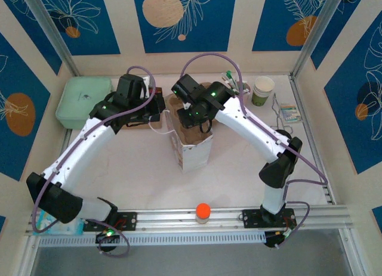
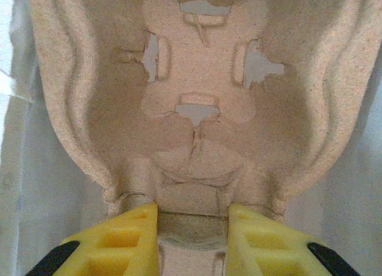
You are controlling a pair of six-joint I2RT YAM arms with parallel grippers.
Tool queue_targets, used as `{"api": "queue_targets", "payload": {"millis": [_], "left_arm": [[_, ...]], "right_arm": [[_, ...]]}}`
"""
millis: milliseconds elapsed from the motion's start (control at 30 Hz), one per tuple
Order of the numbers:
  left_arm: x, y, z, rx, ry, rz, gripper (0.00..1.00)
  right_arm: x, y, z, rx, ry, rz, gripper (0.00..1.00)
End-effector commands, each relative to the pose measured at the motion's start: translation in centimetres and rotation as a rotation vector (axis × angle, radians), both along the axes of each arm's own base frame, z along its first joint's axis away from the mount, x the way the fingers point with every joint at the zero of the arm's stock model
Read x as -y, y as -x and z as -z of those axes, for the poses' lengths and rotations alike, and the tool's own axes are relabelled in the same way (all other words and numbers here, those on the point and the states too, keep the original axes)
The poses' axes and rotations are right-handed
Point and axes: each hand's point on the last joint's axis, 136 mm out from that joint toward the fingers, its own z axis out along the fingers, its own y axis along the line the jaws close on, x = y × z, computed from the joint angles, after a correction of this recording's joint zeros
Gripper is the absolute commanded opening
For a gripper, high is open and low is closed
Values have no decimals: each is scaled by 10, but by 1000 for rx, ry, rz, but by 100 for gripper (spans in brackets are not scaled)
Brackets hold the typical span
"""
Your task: Pack the takeout coffee
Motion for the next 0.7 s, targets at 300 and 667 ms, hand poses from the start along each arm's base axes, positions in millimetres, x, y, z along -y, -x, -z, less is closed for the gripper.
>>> {"api": "queue_targets", "payload": {"millis": [300, 667], "left_arm": [[-7, 7, -14, 34, 32, -4, 17], [-16, 11, 6, 5, -54, -1, 43]], "right_arm": [[-5, 7, 24, -81, 43, -22, 26], [-5, 14, 6, -53, 22, -29, 26]]}}
